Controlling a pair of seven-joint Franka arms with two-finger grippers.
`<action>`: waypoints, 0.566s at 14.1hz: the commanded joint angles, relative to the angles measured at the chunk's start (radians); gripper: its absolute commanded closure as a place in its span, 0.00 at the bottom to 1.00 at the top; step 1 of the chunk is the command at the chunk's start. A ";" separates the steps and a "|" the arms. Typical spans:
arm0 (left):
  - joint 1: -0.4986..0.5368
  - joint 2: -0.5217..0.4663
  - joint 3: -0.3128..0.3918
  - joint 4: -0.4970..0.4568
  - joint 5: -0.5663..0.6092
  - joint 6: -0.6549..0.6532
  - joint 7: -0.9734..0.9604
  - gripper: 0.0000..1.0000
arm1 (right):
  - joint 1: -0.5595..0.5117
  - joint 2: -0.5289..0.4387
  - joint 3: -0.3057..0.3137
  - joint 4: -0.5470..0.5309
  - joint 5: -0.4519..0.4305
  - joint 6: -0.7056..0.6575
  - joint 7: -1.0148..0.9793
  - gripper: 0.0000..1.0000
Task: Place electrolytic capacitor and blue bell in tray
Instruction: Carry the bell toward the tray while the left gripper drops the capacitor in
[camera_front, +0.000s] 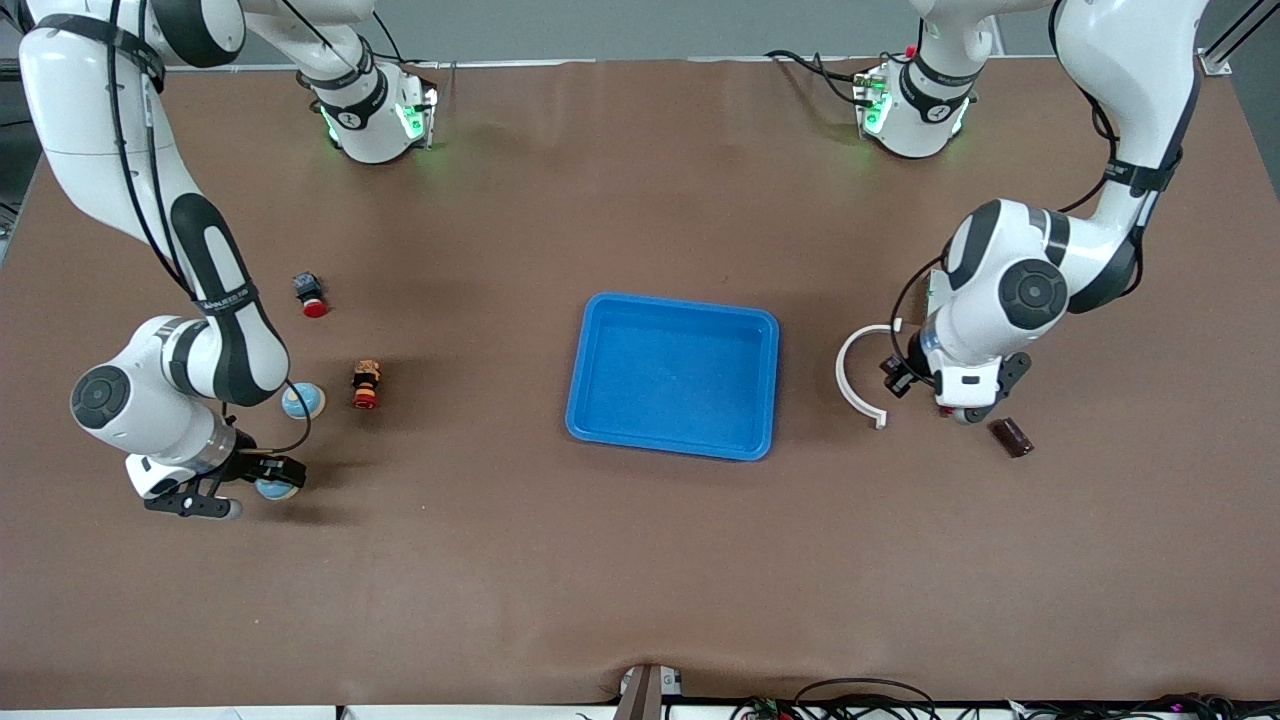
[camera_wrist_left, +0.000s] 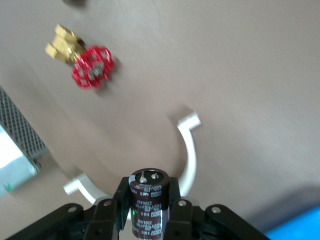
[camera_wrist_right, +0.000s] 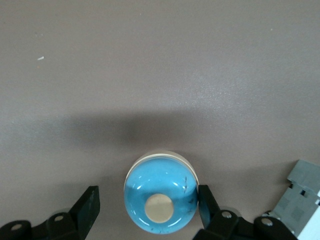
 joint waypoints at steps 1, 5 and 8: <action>-0.009 0.009 -0.073 0.025 0.021 -0.028 -0.123 1.00 | -0.001 0.013 -0.003 0.017 -0.024 -0.002 -0.025 0.46; -0.140 0.051 -0.087 0.067 0.023 -0.026 -0.285 1.00 | 0.002 0.002 -0.002 0.020 -0.032 -0.019 -0.041 1.00; -0.225 0.092 -0.082 0.067 0.055 -0.018 -0.341 1.00 | 0.053 -0.076 0.000 0.053 -0.032 -0.208 0.084 1.00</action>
